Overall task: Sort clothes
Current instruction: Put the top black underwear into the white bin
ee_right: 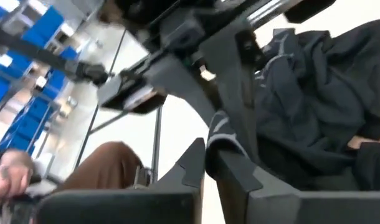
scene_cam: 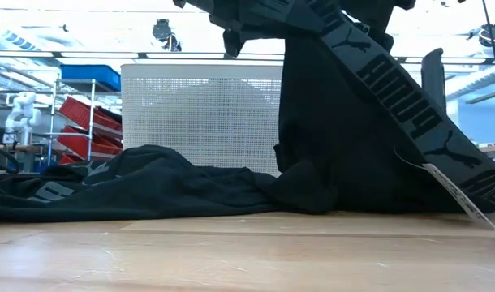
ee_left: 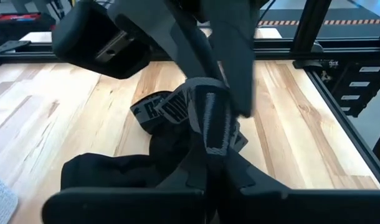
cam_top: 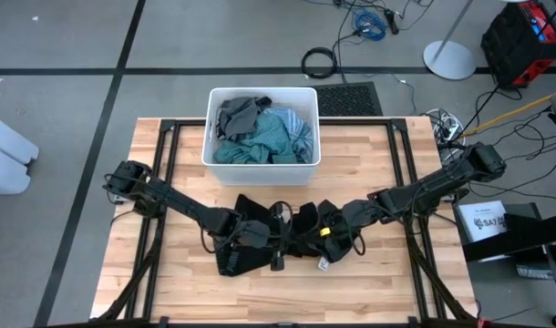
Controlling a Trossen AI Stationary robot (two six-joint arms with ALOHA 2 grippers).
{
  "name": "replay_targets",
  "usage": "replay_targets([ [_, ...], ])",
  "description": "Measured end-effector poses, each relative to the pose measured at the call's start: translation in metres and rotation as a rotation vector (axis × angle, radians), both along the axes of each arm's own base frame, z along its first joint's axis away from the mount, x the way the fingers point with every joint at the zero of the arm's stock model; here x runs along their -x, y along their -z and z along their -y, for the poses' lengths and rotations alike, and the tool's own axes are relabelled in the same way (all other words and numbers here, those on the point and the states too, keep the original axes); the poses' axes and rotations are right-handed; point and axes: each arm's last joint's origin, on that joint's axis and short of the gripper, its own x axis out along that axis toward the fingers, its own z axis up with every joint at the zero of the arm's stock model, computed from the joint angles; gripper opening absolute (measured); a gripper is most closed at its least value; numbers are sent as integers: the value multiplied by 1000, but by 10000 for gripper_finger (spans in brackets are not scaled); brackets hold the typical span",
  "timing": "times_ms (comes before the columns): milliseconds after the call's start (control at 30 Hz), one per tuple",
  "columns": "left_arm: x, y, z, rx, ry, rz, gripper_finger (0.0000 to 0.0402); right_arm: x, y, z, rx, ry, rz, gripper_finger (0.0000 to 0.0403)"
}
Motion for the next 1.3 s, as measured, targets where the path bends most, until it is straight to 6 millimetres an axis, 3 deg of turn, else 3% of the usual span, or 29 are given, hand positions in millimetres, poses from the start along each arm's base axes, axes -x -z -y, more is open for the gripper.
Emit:
replay_targets([
  [300,0,0,0,1,-2,1,5,5,1,1,331,-173,65,134],
  [500,1,4,-1,-15,-2,-42,5,32,-10,10,391,-246,-12,187],
  [600,2,5,-1,-19,-1,-53,5,50,-11,17,330,-210,-153,195],
  [733,2,6,-2,-22,-3,-62,5,74,0,29,169,28,-465,196],
  [900,2,6,-3,-21,-5,-61,5,94,18,39,182,260,-792,191],
  [1300,1,6,-4,-20,-6,-61,5,94,67,39,259,328,-982,188],
])
